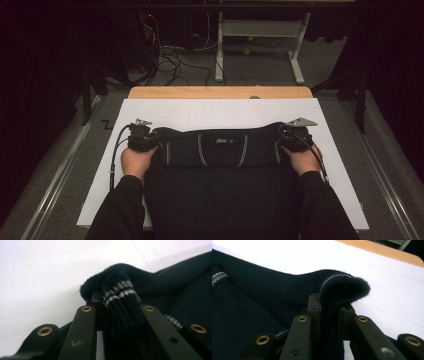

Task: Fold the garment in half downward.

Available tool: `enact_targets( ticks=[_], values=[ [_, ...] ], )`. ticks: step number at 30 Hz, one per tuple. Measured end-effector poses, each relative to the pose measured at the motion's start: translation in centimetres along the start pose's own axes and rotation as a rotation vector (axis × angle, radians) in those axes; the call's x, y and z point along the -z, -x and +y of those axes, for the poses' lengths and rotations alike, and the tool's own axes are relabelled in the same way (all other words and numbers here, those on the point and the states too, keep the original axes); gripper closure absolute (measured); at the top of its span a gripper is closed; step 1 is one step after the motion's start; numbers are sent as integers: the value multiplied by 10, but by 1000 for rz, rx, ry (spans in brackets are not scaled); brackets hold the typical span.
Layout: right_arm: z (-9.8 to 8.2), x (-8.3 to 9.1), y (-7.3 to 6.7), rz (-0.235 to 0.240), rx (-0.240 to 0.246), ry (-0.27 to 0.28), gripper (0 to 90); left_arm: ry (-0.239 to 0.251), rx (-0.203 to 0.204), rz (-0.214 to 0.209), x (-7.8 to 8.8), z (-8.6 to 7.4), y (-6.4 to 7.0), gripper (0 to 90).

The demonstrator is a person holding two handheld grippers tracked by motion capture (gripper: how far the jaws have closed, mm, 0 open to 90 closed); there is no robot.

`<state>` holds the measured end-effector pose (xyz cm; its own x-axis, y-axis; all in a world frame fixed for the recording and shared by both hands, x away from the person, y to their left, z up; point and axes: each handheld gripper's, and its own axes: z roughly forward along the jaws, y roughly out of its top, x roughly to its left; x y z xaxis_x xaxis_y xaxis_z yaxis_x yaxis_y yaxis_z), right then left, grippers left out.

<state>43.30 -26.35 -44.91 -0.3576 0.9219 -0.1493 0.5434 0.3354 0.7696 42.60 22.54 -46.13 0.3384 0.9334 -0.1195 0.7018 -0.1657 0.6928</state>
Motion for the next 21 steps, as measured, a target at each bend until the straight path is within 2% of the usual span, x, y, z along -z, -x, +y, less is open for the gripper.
enact_targets(
  ticks=[4, 7, 9, 12, 14, 15, 16, 19, 21],
  values=[
    [-1, -4, -1, -9, 11, -9, 773, 7, 2, 3, -1, 1, 1, 715],
    [2, -6, -2, -32, 42, 0, 772, 45, 20, -7, 1, 5, 0, 721],
    [5, -6, -2, -38, 63, 2, 773, 30, 18, -1, -1, 5, 0, 720],
    [7, -7, -2, -35, 49, 1, 770, 3, 26, 0, -6, 1, -2, 712],
    [6, -9, -3, -42, 55, -6, 735, -17, 60, -31, -10, 0, -3, 653],
    [5, -10, -3, -49, 52, -11, 693, -30, 69, -29, -11, 0, -3, 591],
    [4, -11, -3, -53, 43, -18, 647, -11, 67, -16, -8, 0, -4, 543],
    [2, -7, 4, -28, -36, 0, 533, 15, 71, -16, 1, 1, -6, 456],
    [2, 1, 9, -7, -79, 12, 486, 46, 96, -27, 11, 3, -7, 386]
  ],
)
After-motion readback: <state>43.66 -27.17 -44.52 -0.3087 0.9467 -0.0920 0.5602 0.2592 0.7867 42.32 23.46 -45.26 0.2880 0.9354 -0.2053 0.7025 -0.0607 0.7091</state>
